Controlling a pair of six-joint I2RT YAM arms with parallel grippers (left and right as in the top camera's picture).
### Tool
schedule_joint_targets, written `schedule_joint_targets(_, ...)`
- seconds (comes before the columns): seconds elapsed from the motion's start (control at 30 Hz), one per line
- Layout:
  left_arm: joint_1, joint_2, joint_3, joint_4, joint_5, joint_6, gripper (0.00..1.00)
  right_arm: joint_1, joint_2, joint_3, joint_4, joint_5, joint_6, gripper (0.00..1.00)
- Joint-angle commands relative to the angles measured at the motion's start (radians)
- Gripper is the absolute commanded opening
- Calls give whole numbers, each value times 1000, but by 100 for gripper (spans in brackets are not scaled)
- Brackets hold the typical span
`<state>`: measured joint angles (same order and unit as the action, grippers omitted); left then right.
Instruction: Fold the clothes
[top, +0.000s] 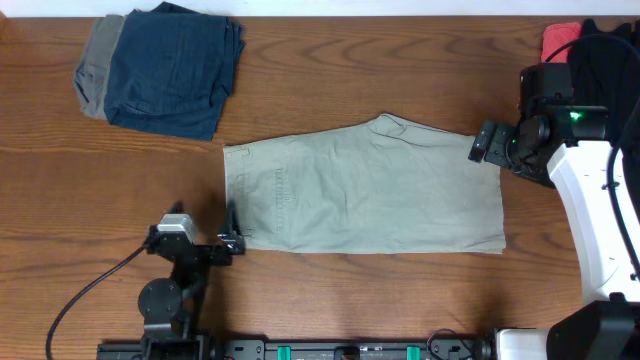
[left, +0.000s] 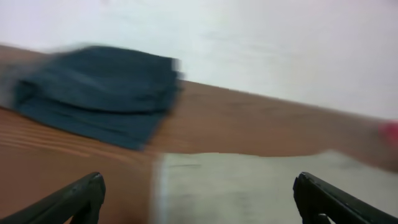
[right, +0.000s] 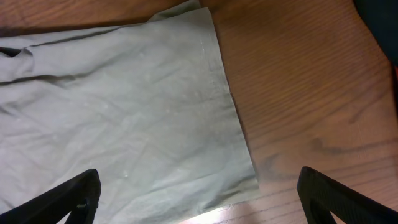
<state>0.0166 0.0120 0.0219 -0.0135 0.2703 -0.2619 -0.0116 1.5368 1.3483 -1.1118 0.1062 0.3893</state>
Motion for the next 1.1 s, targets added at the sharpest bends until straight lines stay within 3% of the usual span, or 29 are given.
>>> schedule_joint_targets(0.0,-4,22,-17,-31,336,-277,98,-2,-7,-3,-3,1,-9,99)
schedule_joint_targets(0.23,-4,69,-4,61,580,-278,98,-2,-7,-3,-3,1,-9,99)
schedule_joint_targets(0.43,-4,131,165,69,500,-189,98,-2,-7,-3,-3,1,-9,99)
schedule_joint_targets(0.57,-4,284,392,-156,352,-91,98,-2,-7,-3,-3,1,-9,99)
schedule_joint_targets(0.73,-4,562,700,-453,327,132,98,-2,-7,-3,-3,1,-9,99)
schedule_joint_targets(0.93,-4,919,1119,-917,21,166,98,-2,-7,-3,-3,1,-9,99)
schedule_joint_targets(1.07,-4,1079,1239,-1013,1,165,98,-2,-7,-3,-3,1,-9,99)
